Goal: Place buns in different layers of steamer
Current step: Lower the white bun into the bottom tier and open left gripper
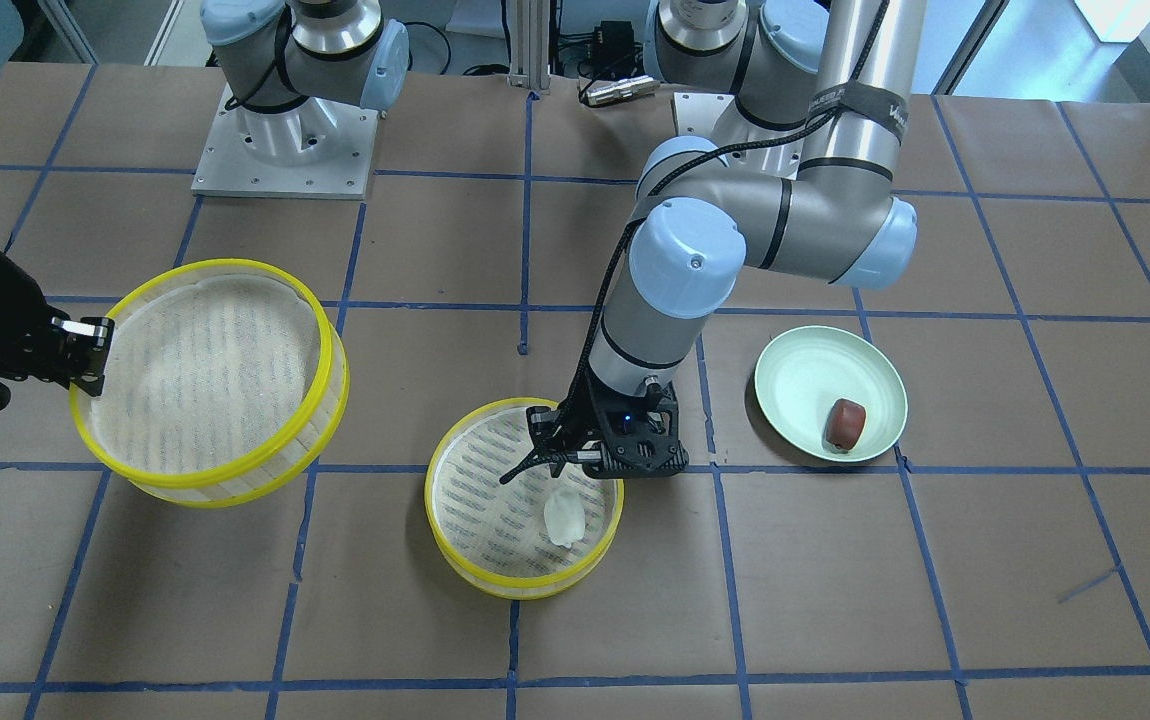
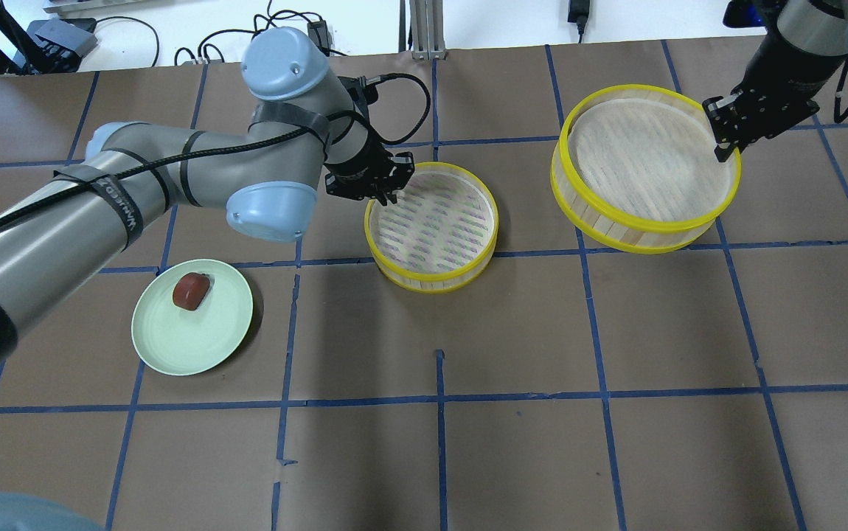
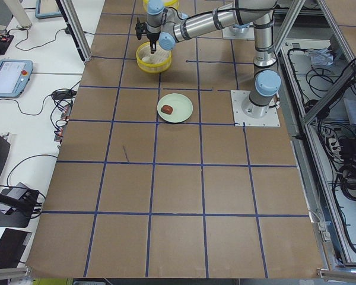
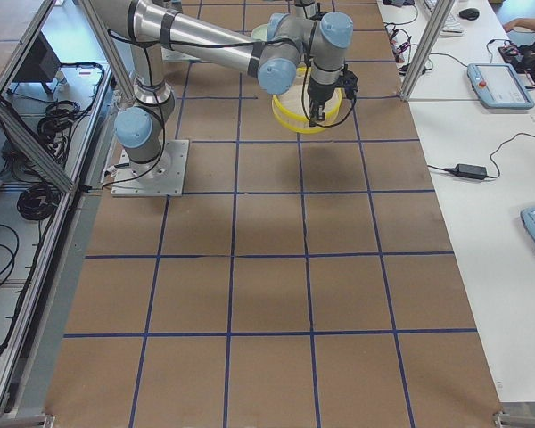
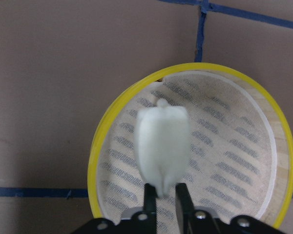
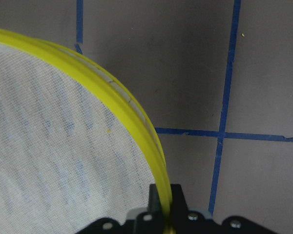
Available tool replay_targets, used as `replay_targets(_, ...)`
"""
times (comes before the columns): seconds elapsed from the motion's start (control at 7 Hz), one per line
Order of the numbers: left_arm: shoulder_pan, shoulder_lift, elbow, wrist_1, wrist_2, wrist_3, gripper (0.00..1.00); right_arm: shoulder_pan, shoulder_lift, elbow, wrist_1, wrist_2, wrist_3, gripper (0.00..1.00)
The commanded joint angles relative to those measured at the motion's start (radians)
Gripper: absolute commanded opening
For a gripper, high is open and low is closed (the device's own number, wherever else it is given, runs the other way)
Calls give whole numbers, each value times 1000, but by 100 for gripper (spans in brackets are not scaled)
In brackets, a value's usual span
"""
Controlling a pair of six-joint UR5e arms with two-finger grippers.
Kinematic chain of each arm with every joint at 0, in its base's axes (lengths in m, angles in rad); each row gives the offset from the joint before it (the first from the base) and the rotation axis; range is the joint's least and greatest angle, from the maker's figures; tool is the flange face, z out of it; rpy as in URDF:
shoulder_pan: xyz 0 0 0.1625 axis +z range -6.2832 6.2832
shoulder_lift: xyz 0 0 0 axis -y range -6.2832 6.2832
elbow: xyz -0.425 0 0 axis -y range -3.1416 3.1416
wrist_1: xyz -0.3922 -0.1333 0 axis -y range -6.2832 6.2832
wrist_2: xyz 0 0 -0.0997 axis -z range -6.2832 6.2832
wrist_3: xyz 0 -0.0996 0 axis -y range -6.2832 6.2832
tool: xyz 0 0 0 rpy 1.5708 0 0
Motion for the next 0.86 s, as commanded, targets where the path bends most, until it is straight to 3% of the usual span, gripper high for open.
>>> replay_targets(0.0,-2,14,-5,10,12,18,100,0,0,3,1,-1,0,10)
replay_targets(0.29,125,110,-24,-88,76,235,100,24,-16,-9,8,2,78,10)
replay_targets(0.43,220,134,-33,-204,81,380,100,96,-16,-11,4,0,195,10)
replay_targets(0.71,425,152,-157,-230,92,680,100,307,67,-13,-94,3,511,10)
